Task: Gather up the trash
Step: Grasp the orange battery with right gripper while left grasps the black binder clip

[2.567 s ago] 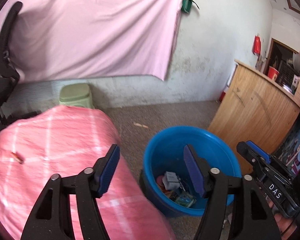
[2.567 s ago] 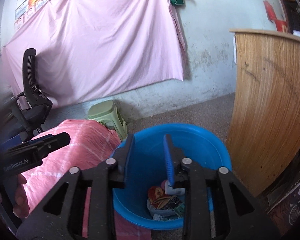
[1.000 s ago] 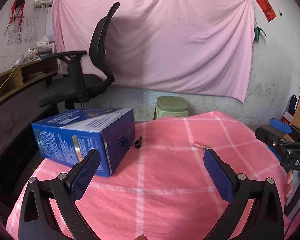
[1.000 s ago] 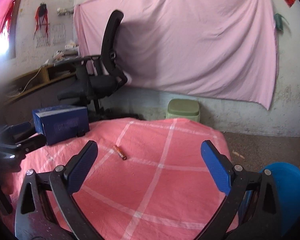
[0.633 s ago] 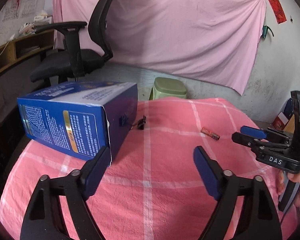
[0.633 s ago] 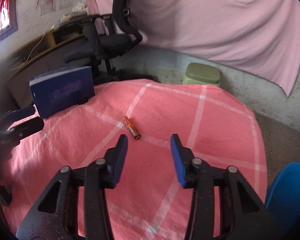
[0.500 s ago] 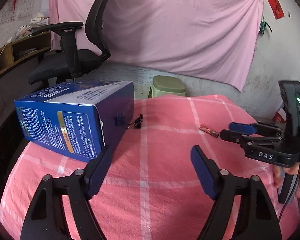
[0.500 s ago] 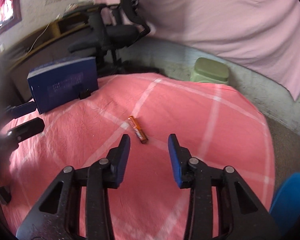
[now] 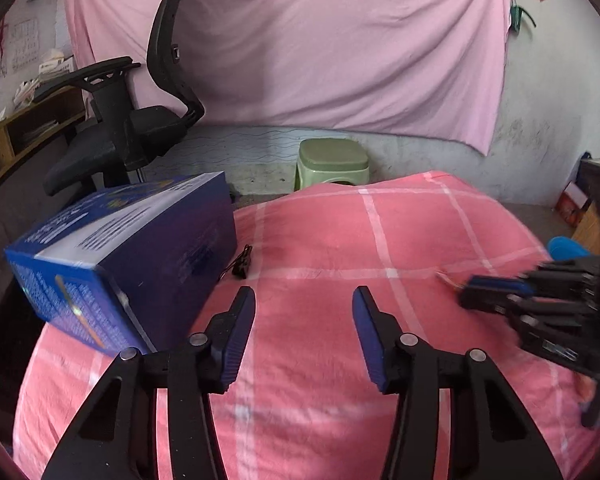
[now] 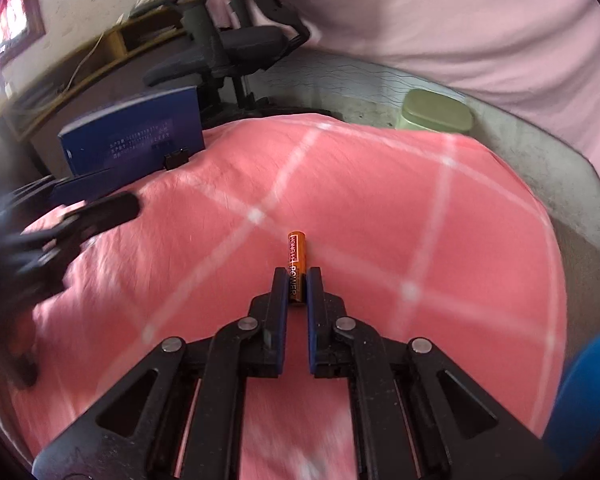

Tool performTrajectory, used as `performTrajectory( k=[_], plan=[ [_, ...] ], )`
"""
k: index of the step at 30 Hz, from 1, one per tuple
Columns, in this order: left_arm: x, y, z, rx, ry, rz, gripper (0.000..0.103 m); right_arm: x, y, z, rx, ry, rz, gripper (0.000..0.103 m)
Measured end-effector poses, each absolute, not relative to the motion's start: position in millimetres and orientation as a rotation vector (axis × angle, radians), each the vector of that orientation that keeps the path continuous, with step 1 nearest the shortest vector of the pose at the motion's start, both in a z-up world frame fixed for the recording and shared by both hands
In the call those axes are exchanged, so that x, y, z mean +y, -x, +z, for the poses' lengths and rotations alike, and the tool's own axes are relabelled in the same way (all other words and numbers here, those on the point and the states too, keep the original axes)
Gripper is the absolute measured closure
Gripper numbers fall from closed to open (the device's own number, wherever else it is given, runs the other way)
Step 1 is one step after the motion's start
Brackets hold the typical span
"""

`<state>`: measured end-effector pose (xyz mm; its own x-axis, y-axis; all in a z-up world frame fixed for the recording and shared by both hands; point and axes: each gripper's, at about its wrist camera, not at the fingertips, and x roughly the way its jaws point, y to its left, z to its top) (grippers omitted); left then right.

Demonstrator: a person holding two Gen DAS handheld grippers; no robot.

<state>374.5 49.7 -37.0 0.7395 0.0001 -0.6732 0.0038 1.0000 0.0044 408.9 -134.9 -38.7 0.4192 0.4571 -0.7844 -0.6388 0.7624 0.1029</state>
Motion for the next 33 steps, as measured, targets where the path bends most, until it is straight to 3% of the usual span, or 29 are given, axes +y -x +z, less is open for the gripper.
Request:
performTrajectory(
  k=[9, 33],
  plan=[
    [56.0, -416.1, -55.5, 0.818, -0.011, 0.004, 0.058, -178.4, -394.2, -29.2, 0.866, 0.080, 0.664, 0.073],
    [100.4, -422.7, -53.9, 0.826, 0.116, 0.081, 0.061, -162.9, -392.2, -37.7, 0.898, 0.108, 0.722, 0.073]
  ],
)
